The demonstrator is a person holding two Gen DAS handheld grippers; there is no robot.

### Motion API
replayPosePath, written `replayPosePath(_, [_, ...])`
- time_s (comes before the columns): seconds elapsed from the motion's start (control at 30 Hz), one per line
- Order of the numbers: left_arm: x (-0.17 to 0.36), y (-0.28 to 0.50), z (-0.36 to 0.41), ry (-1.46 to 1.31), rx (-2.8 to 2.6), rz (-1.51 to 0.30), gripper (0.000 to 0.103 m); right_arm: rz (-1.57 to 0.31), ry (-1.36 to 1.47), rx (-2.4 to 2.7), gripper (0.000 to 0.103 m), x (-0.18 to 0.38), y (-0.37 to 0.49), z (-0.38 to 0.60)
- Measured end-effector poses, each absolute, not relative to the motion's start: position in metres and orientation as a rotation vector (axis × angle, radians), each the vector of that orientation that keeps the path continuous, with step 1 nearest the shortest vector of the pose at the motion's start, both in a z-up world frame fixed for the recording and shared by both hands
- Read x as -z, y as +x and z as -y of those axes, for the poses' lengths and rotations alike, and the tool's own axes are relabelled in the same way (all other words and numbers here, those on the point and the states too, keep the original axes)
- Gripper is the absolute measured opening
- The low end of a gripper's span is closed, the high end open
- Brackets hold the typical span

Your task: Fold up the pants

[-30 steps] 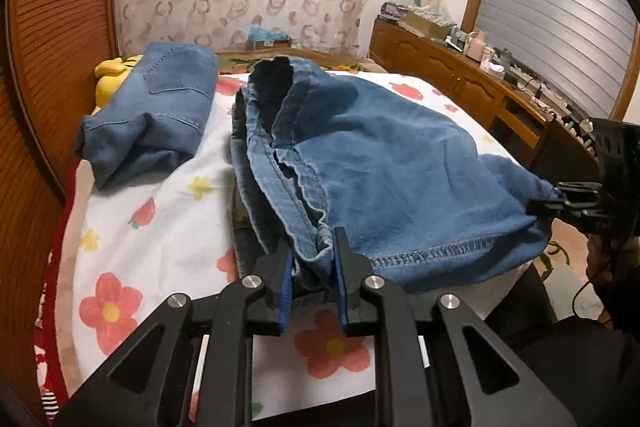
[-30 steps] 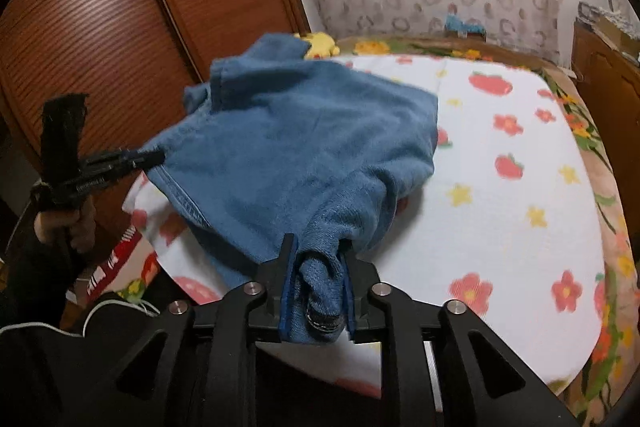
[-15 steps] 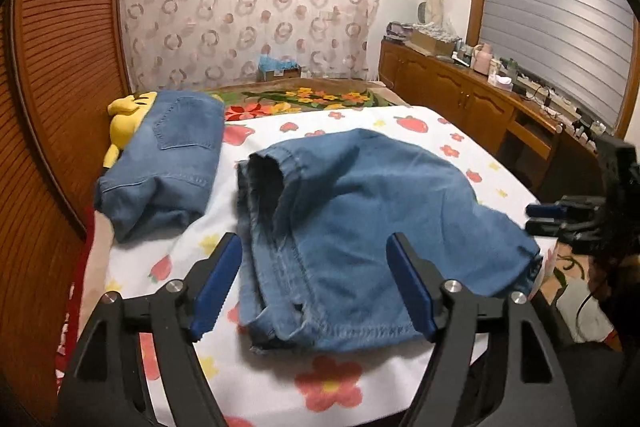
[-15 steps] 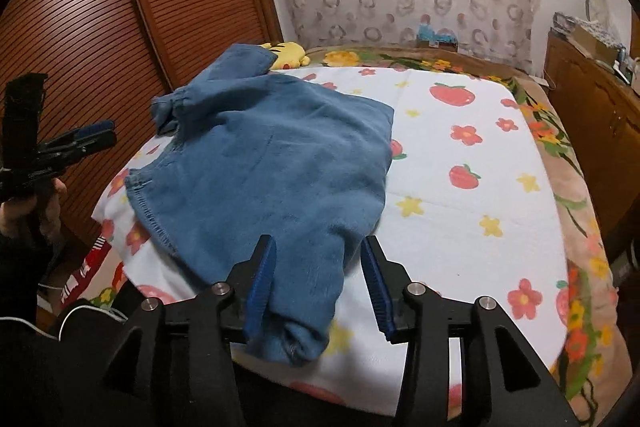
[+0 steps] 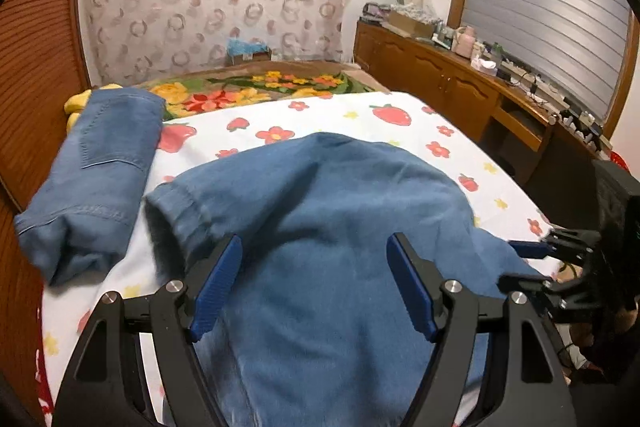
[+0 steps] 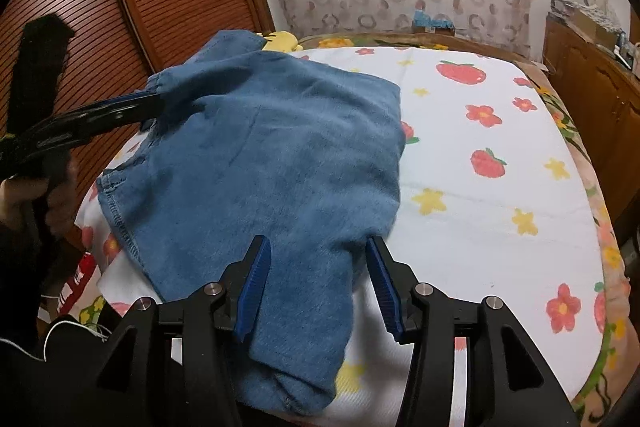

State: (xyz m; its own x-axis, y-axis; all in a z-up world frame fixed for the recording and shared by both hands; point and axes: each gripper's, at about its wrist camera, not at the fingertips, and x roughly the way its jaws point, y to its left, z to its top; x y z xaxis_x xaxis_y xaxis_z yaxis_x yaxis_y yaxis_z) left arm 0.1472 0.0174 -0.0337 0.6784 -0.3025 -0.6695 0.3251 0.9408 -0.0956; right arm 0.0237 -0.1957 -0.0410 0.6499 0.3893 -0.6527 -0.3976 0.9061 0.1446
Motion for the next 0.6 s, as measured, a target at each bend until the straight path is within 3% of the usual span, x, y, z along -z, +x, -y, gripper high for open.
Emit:
replayPosePath(0.23, [0.061, 0.197, -0.054, -0.024, 0.22, -0.863, 0.075, -0.763, 0.017, -0.451, 0.052, 0.053, 0.024, 0.2])
replayPosePath(0.6, [0.048, 0.166, -0.075, -0.049, 0.163, -0.788, 0.075, -0.77, 0.068, -0.46, 0.052, 0.06, 0.025, 0.209])
